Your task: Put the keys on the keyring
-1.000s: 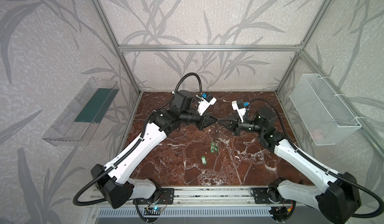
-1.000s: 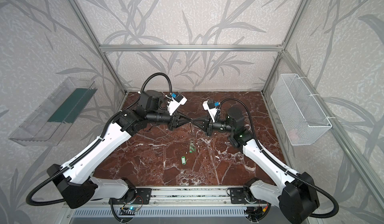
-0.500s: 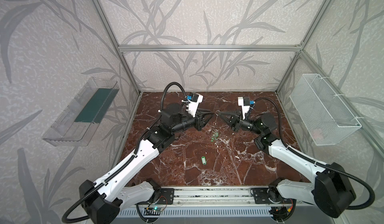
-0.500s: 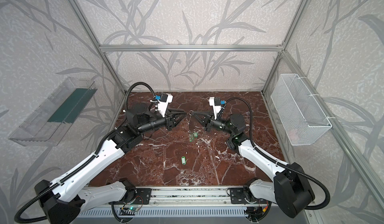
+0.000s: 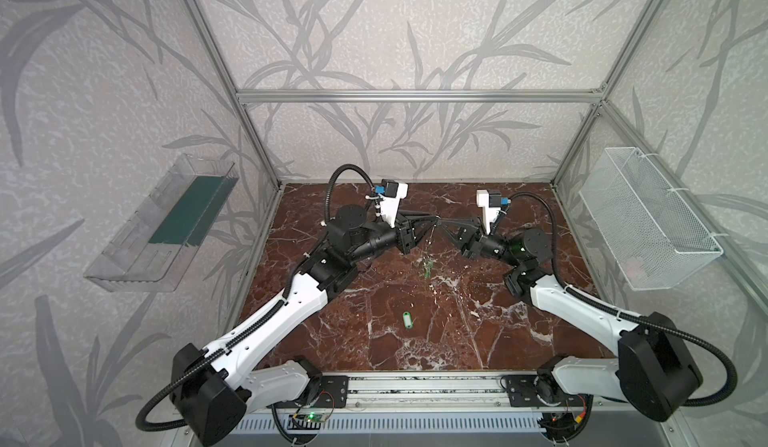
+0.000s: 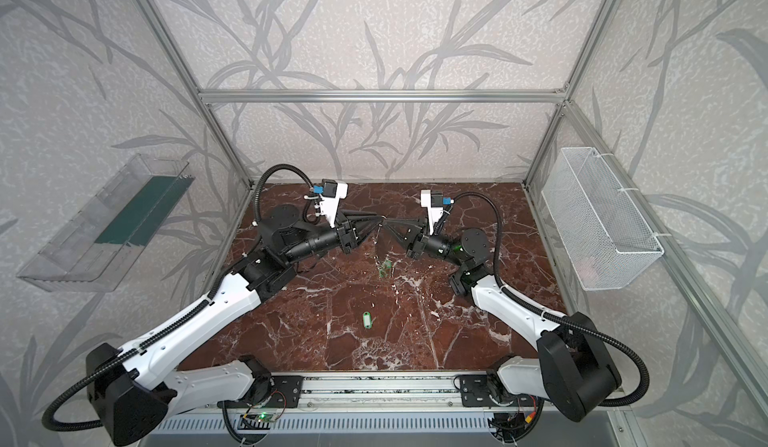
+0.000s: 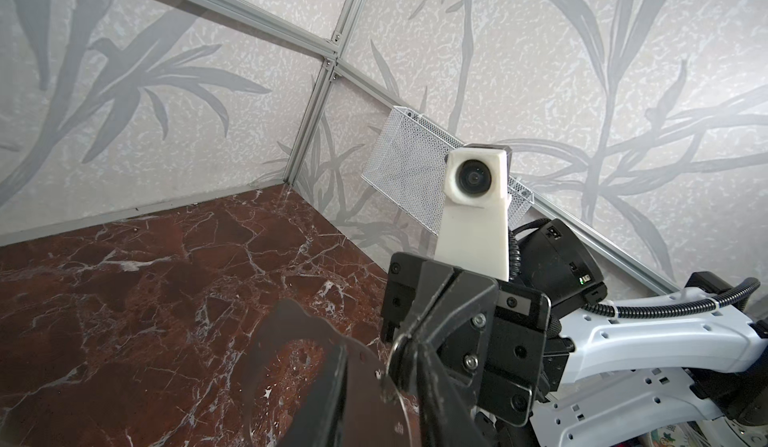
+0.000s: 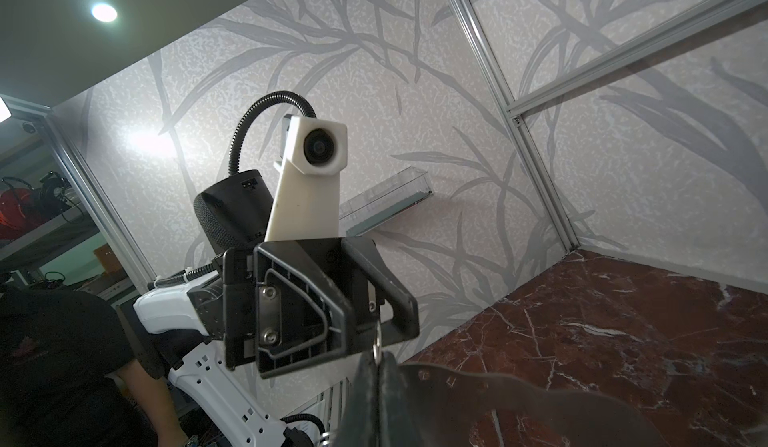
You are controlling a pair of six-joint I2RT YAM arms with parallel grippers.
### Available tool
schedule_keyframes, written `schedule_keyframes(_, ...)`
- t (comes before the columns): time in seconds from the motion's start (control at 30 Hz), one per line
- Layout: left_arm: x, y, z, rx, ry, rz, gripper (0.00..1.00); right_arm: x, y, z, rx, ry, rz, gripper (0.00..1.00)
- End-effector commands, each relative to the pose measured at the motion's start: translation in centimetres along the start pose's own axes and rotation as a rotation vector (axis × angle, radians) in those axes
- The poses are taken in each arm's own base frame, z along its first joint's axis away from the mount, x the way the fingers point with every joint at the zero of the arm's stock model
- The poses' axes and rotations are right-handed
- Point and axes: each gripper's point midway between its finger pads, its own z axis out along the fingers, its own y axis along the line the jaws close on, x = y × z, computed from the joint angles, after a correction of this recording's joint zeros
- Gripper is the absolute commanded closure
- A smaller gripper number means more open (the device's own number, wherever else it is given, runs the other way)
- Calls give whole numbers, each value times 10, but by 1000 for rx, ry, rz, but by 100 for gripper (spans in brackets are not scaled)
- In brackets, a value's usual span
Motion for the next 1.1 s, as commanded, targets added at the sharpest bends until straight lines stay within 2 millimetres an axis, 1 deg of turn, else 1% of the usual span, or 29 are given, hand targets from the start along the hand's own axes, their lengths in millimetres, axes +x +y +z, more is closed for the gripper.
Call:
schedule_keyframes(0.0,-3,-9,2,49,-12,3,70,-18,23,0,-66,-46,-68,100)
schedule_keyframes(0.03,-2,-11,3,60,-5,1,70,-17,23,0,-67,-43,-67,100)
schedule_keyframes(0.1,0,-14,5,84,9,-4,75,-17,23,0,-68,-42,-66,100)
schedule_keyframes(0.17,1,-16,6,99,17,-8,78,-17,22,1,-68,-40,-65,100)
schedule_keyframes(0.2,0,-16,6,99,15,-10,83,-16,22,1,-68,-38,-62,100)
schedule_keyframes(0.23,0,-17,6,102,13,-9,91,-16,22,1,-70,-35,-62,100)
schedule_keyframes(0.27,1,-17,6,106,16,-11,96,-16,23,1,-73,-34,-62,100)
schedule_keyframes(0.33,0,-19,5,111,14,-7,100,-15,22,1,-72,-31,-61,100)
schedule_keyframes(0.53,0,-19,2,96,26,6,100,-10,16,3,-46,0,-53,100)
schedule_keyframes(0.6,-1,-17,0,75,30,20,100,-8,16,1,-35,12,-65,79)
schedule_keyframes(0.63,-1,-17,-2,63,32,29,100,-8,16,-1,-18,16,-74,74)
schedule_keyframes(0.7,-2,-15,-5,39,38,45,100,-8,14,-7,25,23,-97,70)
schedule_keyframes(0.77,-1,-13,-8,8,55,62,100,-6,10,-13,86,38,-137,64)
schedule_keyframes(0.87,1,-9,-13,-26,81,92,100,0,3,-23,169,74,-169,64)
schedule_keyframes(0.93,2,-8,-15,-44,95,108,100,1,0,-28,212,85,-188,64)
schedule_keyframes(1.07,3,-7,-18,-62,115,129,100,1,-5,-31,273,119,-203,65)
